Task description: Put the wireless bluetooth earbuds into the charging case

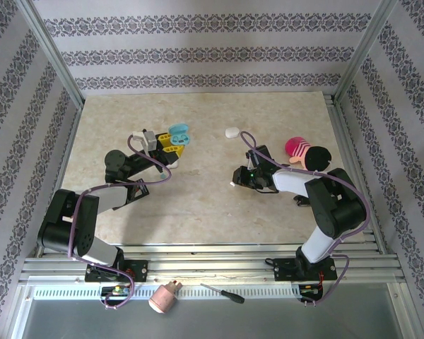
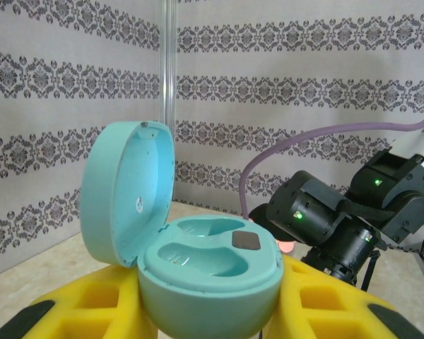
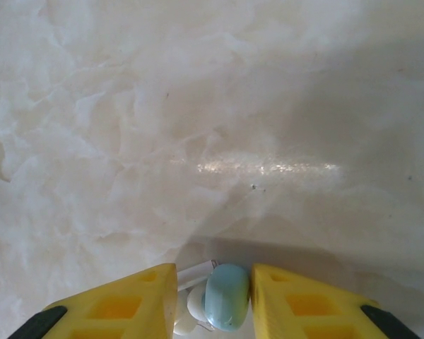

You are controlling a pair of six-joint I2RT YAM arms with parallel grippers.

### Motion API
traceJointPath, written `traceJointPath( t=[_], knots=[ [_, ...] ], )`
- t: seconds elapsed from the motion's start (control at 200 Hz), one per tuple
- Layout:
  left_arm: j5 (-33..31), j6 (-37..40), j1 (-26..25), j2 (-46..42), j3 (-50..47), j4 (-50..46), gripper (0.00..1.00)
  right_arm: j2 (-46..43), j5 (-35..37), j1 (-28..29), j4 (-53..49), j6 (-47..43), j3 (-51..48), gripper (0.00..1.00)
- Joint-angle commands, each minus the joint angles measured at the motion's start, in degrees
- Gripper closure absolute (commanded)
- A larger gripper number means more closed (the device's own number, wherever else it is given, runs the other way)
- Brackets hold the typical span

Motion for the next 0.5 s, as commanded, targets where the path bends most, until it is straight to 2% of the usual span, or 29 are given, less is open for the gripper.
traceJointPath(
  t=[0.0, 0.495],
  knots=[
    [0.6, 0.6, -0.8, 0.4, 1.5, 2.8, 0.76, -0.6, -1.9, 0.2, 0.9, 0.2, 0.8, 0.67],
    [0.5, 0.7, -0.9, 0.6, 1.5, 2.9, 0.76, 0.7, -4.4, -0.5, 3.9, 2.0, -0.4, 0.7]
  ],
)
